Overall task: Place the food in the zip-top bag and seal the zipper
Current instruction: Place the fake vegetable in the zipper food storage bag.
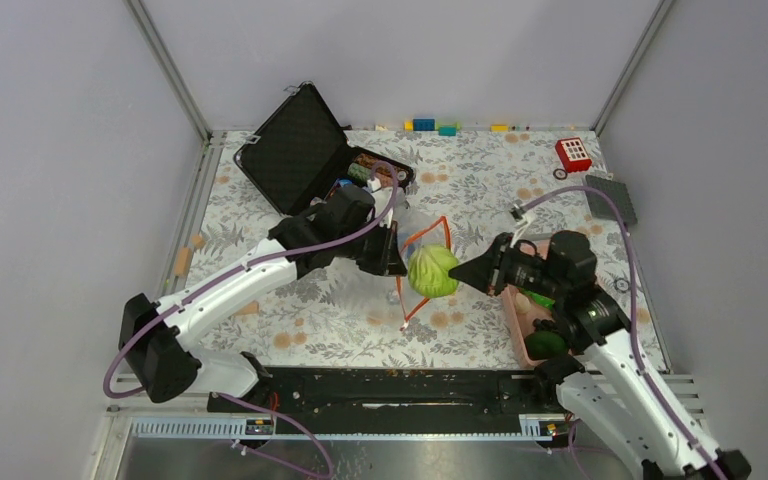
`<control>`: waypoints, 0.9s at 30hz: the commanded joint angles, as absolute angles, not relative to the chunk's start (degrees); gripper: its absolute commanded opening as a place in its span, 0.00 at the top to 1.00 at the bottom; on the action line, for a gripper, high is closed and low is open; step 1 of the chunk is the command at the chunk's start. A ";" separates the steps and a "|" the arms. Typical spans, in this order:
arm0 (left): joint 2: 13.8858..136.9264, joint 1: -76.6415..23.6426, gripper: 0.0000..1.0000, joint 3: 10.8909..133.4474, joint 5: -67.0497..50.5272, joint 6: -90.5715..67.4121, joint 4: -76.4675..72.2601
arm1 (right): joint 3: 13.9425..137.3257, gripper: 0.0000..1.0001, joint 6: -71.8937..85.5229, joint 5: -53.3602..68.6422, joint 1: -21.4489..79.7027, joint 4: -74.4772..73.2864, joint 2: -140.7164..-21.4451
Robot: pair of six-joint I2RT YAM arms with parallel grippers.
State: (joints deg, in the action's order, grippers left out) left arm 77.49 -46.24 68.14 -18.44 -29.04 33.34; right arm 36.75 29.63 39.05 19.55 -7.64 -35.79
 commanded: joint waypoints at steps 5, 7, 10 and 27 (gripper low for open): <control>67.50 -47.37 1.00 65.08 -21.51 -32.40 31.11 | 42.29 1.00 25.17 26.54 29.48 -11.31 -45.76; 65.12 -47.66 1.00 63.56 -22.45 -33.11 31.46 | 43.89 1.00 24.17 23.62 32.60 -12.73 -47.00; 62.02 -48.50 1.00 62.07 -23.26 -34.53 32.16 | 47.02 1.00 23.30 19.23 36.83 -14.50 -48.98; 57.39 -50.22 1.00 57.42 -12.89 -39.20 29.04 | 52.67 0.52 30.81 10.06 47.20 -13.60 -60.42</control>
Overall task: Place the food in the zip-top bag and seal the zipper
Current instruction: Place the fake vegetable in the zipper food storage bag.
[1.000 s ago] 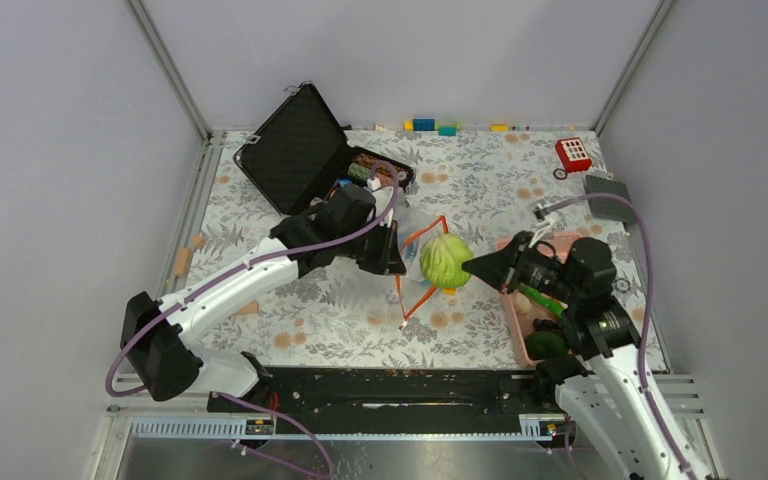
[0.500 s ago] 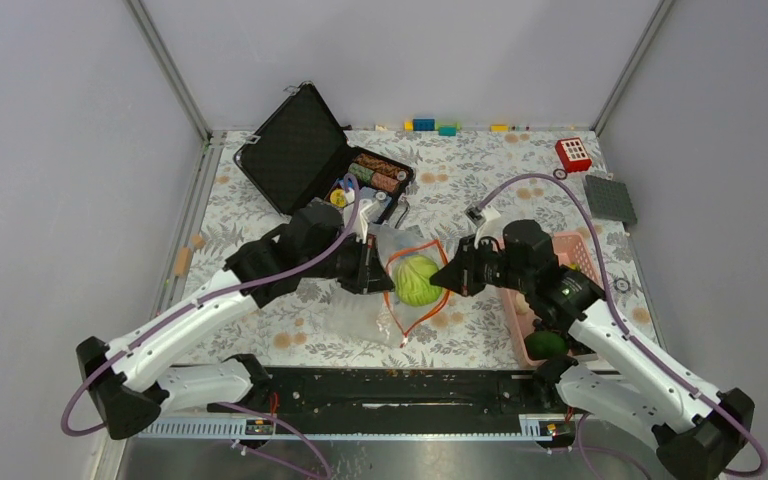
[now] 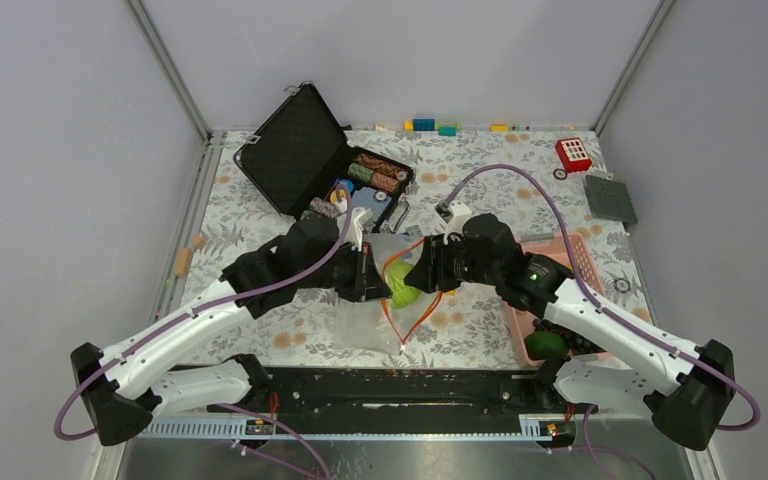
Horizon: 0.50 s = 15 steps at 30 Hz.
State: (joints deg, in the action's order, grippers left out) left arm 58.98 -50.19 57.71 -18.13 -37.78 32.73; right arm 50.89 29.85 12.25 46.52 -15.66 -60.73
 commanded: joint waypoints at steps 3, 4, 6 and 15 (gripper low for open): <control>56.71 -50.19 1.00 57.13 -10.88 -39.29 28.78 | 52.52 0.36 29.82 10.09 47.15 -13.67 -59.32; 56.62 -50.25 1.00 57.05 -10.21 -39.29 28.66 | 52.48 0.31 29.26 10.22 47.19 -13.63 -58.76; 56.86 -50.12 1.00 56.96 -8.62 -39.48 28.70 | 52.28 0.19 28.91 10.33 47.20 -13.43 -57.79; 59.18 -49.12 1.00 56.33 -6.55 -39.88 28.66 | 50.61 0.00 30.76 -8.33 46.28 -23.51 -49.33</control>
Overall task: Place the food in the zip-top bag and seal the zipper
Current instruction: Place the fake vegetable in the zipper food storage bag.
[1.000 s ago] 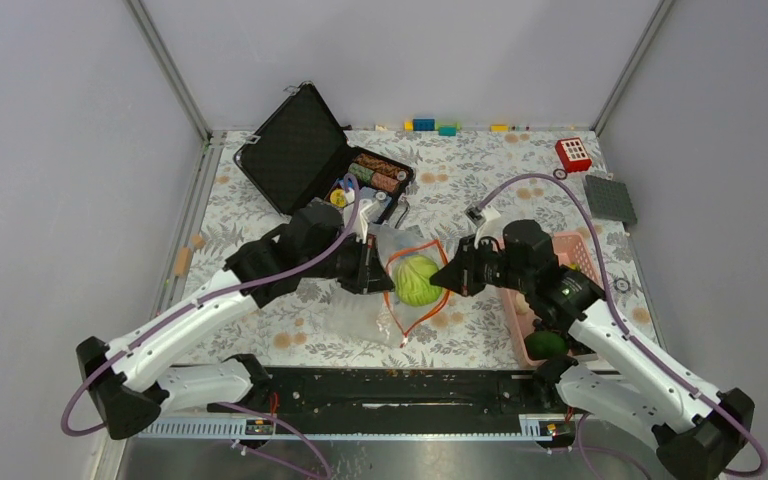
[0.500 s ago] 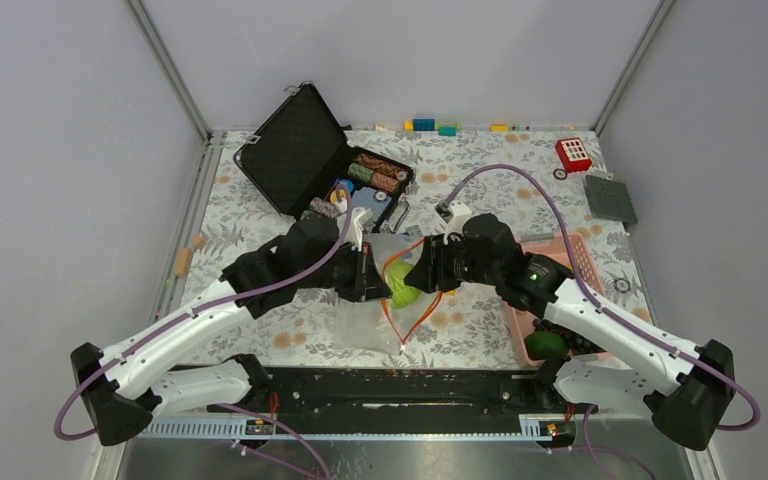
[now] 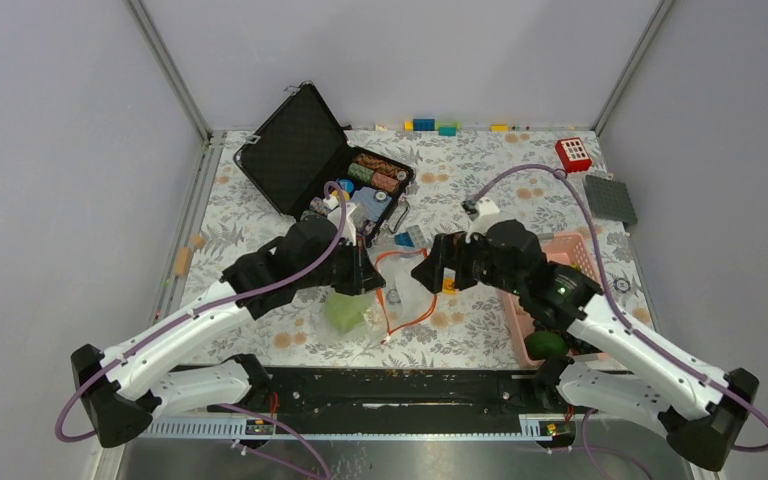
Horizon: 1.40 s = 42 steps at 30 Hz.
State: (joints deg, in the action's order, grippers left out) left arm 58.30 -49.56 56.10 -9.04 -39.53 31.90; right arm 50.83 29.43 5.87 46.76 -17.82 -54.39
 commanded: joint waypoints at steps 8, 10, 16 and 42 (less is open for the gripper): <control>62.97 -48.99 1.00 57.35 -9.39 -37.24 27.20 | 46.70 0.00 38.48 -23.29 28.00 -40.47 -40.27; 63.39 -49.01 1.00 57.39 -10.13 -36.33 26.54 | 46.29 0.00 38.32 -27.68 23.04 -43.58 -41.33; 65.24 -48.79 1.00 57.05 -11.54 -35.12 24.71 | 47.20 0.00 33.35 -29.22 7.63 -45.31 -51.44; 66.82 -47.60 1.00 54.47 -16.72 -30.52 21.89 | 50.10 0.06 35.04 -31.61 3.01 -54.46 -74.45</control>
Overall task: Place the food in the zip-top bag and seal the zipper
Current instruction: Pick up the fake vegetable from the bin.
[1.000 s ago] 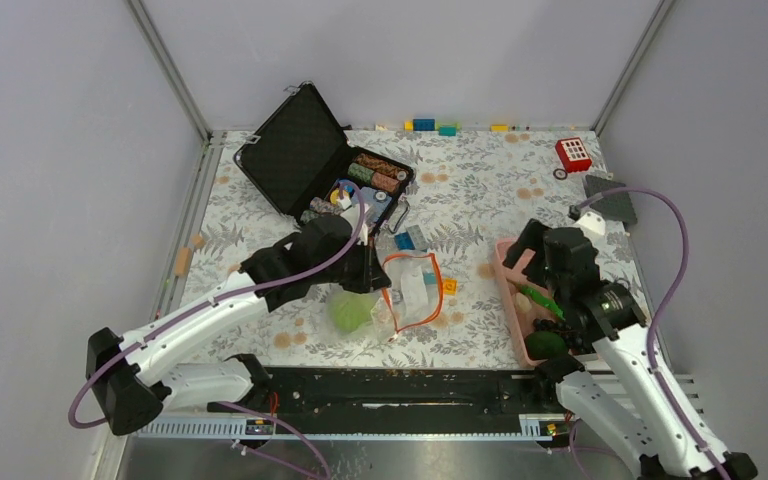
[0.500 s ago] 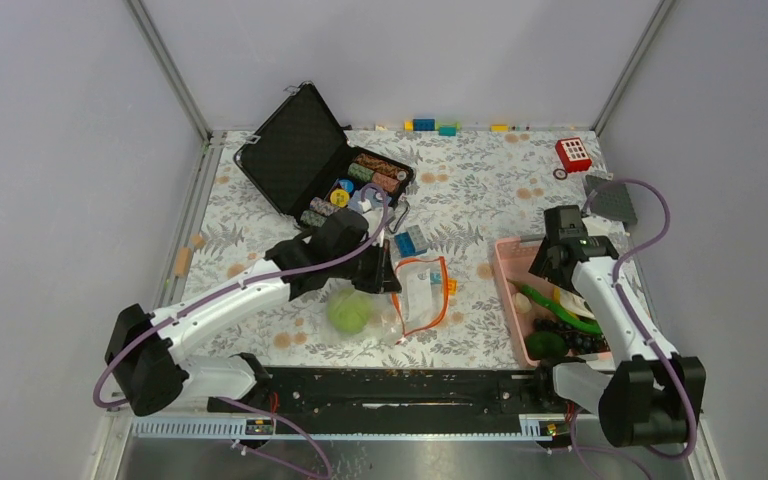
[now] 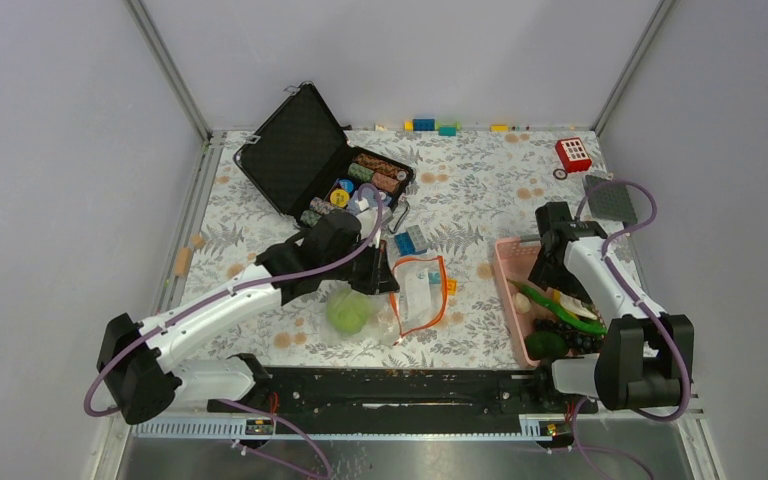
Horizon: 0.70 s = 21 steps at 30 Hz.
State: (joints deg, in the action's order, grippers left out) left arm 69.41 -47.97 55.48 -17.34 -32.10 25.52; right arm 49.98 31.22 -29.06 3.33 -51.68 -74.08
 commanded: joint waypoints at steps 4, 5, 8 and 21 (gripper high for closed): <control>66.78 -47.57 1.00 53.93 -17.97 -30.50 21.16 | 49.18 0.10 36.19 -32.23 2.45 -54.44 -75.12; 66.86 -47.52 1.00 53.88 -18.00 -30.50 21.27 | 48.83 0.12 36.64 -32.66 2.26 -54.42 -75.23; 66.83 -47.54 1.00 53.75 -18.09 -30.54 21.42 | 48.20 0.20 37.41 -33.00 0.52 -54.29 -75.89; 66.48 -47.48 1.00 53.17 -18.36 -30.73 20.87 | 46.93 0.78 36.43 -30.96 -0.28 -53.40 -72.33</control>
State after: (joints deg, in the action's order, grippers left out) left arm 67.85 -47.86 53.74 -17.58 -31.35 23.83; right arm 47.20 35.97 -30.41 -0.12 -52.03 -75.33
